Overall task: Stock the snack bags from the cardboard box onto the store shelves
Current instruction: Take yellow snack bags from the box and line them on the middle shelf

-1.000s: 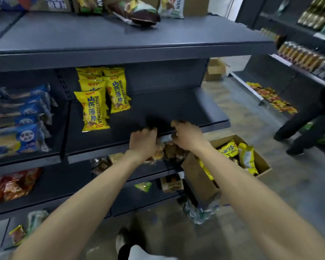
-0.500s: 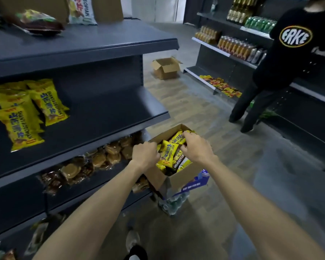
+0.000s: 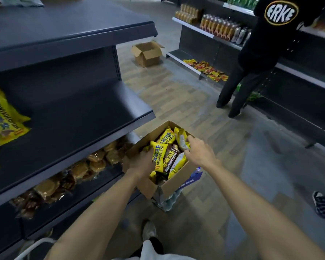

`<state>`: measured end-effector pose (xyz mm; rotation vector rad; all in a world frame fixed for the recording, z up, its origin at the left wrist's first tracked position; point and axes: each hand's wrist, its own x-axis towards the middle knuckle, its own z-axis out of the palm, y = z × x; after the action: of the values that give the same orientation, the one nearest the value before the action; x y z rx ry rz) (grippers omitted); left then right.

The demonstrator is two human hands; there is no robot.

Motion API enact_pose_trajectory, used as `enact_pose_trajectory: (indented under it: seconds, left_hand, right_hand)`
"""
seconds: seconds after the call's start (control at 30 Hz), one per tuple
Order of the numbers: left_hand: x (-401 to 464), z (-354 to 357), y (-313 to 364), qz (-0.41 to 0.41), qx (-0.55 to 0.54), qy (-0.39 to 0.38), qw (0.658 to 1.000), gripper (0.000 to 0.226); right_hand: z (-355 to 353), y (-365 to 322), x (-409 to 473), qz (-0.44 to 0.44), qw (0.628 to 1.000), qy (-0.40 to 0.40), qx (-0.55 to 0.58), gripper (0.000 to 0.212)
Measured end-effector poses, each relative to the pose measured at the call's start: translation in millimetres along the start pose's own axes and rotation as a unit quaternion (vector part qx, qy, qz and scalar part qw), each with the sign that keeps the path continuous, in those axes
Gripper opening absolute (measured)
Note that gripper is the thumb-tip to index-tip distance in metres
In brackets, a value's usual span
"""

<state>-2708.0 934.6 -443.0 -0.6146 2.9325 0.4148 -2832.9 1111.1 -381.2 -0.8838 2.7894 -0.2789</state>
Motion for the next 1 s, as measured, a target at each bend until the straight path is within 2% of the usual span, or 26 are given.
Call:
enact_pose_trajectory:
  seconds: [0.17, 0.3, 0.47, 0.7, 0.87, 1.0]
  left_hand:
    - [29, 28, -16, -0.019, -0.095, -0.065, 0.993, 0.043]
    - [41, 33, -15, -0.032, -0.085, -0.071, 0.993, 0.053]
    - [52, 42, -16, 0.001, -0.116, -0.041, 0.992, 0.031]
    - [68, 58, -13, -0.002, -0.087, -0.042, 0.995, 0.065]
    - [75, 67, -11, -0.020, -0.076, -0.041, 0.996, 0.076]
    - [82, 74, -6, -0.054, -0.043, -0.082, 0.994, 0.084]
  right_hand:
    - [24, 4, 16, 0.049, 0.998, -0.039, 0.011, 0.034]
    - [38, 6, 20, 0.065, 0.996, -0.060, 0.029, 0.037]
    - [46, 6, 27, 0.083, 0.993, -0.074, 0.038, 0.038]
    - [60, 10, 42, 0.085, 0.993, -0.082, 0.032, 0.040]
    - [65, 15, 55, 0.092, 0.992, -0.079, 0.047, 0.037]
    - [66, 22, 67, 0.091, 0.992, -0.075, 0.044, 0.037]
